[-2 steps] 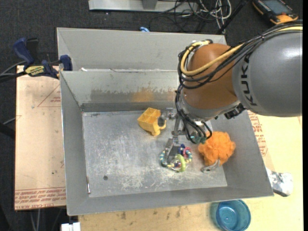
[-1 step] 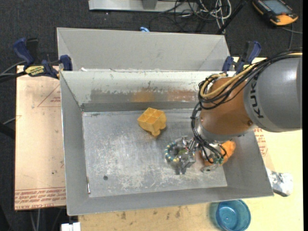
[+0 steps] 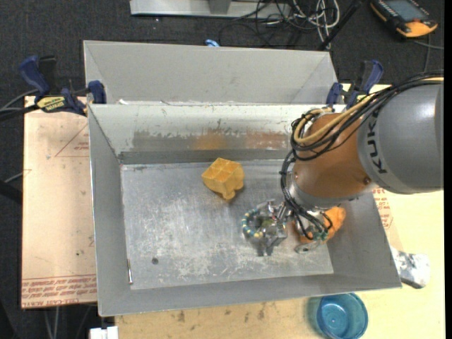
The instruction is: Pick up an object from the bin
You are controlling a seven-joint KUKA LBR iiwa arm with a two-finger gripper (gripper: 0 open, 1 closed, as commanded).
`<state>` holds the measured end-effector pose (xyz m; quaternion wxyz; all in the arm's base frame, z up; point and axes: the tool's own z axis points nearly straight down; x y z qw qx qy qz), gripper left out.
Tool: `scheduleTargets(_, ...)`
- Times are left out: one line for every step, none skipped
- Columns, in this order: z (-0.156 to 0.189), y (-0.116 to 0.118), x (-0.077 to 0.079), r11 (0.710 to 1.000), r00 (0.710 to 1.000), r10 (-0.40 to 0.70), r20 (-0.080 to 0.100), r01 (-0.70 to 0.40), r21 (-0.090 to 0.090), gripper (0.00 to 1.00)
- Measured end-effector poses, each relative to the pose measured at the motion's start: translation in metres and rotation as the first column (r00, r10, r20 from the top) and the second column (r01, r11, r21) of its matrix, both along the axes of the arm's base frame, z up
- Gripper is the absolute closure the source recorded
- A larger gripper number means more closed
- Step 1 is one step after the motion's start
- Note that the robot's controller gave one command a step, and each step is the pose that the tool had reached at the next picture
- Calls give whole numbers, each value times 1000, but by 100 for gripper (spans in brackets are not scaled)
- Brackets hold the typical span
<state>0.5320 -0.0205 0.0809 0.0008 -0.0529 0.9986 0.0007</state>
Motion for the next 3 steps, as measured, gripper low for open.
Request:
scheduleTargets(116, 2, 0, 1000, 1000, 15, 1, -15, 0, 100)
scheduleTargets(116, 2, 0, 1000, 1000, 15, 1, -15, 0, 100)
scheduleTargets(153, -7, -7, 994, 994, 112, -4, -112, 0, 100)
